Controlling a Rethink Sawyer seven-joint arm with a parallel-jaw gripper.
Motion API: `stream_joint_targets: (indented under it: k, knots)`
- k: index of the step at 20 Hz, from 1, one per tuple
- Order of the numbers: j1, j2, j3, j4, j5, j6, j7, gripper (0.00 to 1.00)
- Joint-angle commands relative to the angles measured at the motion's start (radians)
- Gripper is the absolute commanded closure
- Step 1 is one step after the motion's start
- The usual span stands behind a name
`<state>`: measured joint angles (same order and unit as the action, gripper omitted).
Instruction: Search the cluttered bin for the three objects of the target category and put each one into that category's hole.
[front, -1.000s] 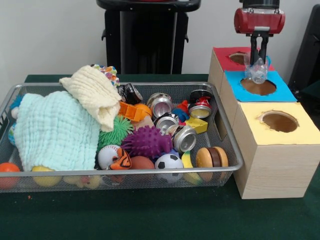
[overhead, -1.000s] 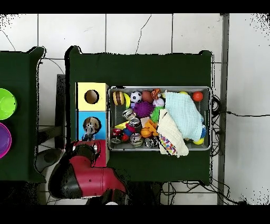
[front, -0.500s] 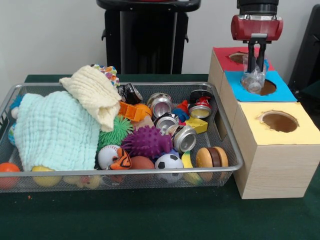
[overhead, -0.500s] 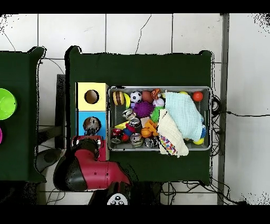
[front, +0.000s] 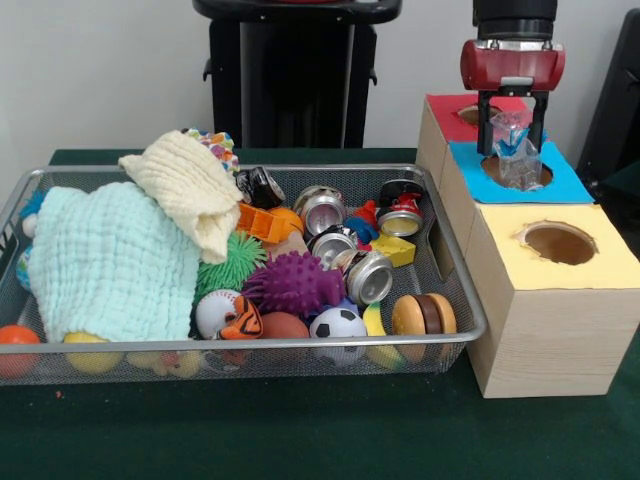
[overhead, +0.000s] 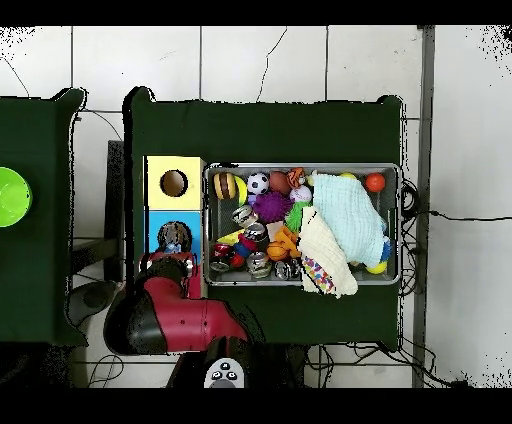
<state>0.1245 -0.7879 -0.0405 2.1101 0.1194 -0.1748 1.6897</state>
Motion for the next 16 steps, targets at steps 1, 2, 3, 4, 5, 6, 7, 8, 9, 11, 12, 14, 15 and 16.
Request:
stream_joint_targets:
  k: [1,2,3,4,5,6,7,8,9,11,12,14,15,16]
  knots:
    - [-0.017,-0.02,0.061,0.003,0.022,0.234,0.147,0.0]
    - [-0.021,-0.052,0.064,0.016,0.022,0.272,0.146,0.0]
    - [-0.028,-0.086,0.069,0.029,0.023,0.313,0.143,0.0]
    - [-0.034,-0.119,0.072,0.037,0.026,0.362,0.142,0.0]
    - [-0.041,-0.152,0.074,0.044,0.027,0.412,0.137,0.0]
    - [-0.052,-0.19,0.082,0.054,0.028,0.465,0.131,0.0]
    - [-0.059,-0.216,0.083,0.056,0.025,0.513,0.119,0.0]
    - [-0.067,-0.236,0.087,0.061,0.024,0.535,0.112,0.0]
    - [-0.076,-0.256,0.091,0.066,0.023,0.558,0.105,0.0]
    - [-0.113,-0.306,0.132,0.091,0.043,0.594,0.09,0.0]
    - [-0.133,-0.321,0.154,0.096,0.059,0.605,0.081,0.0]
    - [-0.179,-0.316,0.212,0.129,0.072,0.545,0.066,0.0]
    - [-0.207,-0.307,0.248,0.151,0.078,0.501,0.061,0.0]
    - [-0.237,-0.281,0.287,0.162,0.068,0.452,0.059,0.0]
